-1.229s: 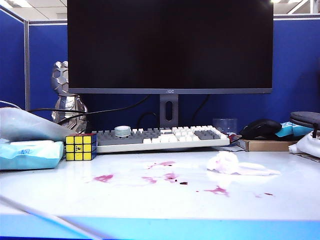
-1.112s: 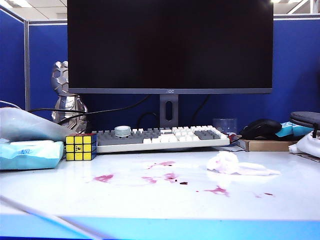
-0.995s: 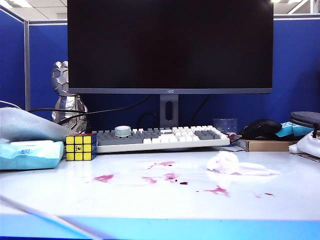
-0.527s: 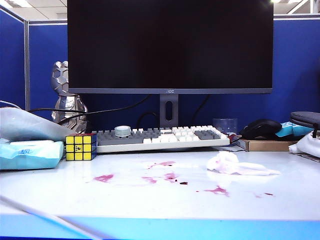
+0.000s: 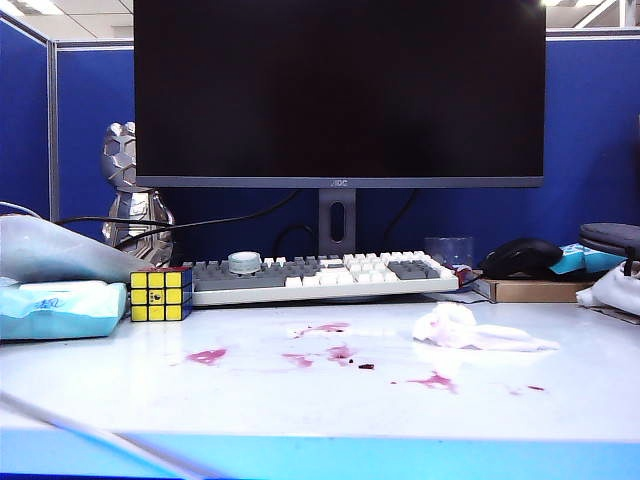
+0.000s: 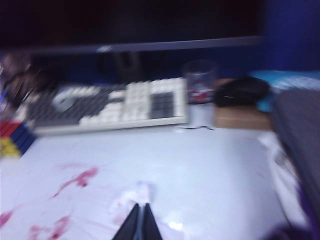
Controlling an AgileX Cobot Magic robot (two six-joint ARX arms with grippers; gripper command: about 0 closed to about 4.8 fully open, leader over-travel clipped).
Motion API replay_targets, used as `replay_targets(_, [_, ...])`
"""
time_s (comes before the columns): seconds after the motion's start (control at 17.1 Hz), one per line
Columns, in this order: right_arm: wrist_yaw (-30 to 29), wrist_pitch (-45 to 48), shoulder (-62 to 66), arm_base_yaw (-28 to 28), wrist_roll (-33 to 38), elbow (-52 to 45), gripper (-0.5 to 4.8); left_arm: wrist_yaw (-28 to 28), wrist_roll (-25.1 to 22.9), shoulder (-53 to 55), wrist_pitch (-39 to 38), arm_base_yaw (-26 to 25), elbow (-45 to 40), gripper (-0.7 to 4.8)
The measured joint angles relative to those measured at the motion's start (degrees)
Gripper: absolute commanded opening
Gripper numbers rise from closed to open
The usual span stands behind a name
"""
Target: Use the wet wipes on the table to wipe the cherry juice off the table, then put the wipes back on the table.
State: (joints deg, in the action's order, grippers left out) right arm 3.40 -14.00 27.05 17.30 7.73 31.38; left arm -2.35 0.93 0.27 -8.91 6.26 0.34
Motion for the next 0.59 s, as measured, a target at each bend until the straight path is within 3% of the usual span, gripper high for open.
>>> replay_targets(0.12, [-5.01,-0.44,16.0,0.0,-2.91,11.39,-0.05,0.0,0.0,0.0,0.0,0.0,0.0,0.04])
replay_targets(0.29, [-8.48,-10.93,42.1,0.04,-3.28,30.91,-0.05,0.0,0.0,0.0,0.0,0.0,0.0,0.04])
replay_targets(0.59, [-12.63,-19.82,64.22,0.04,-3.23,44.02,0.11,0.0,0.0,0.0,-0.04,0.0,0.0,0.04])
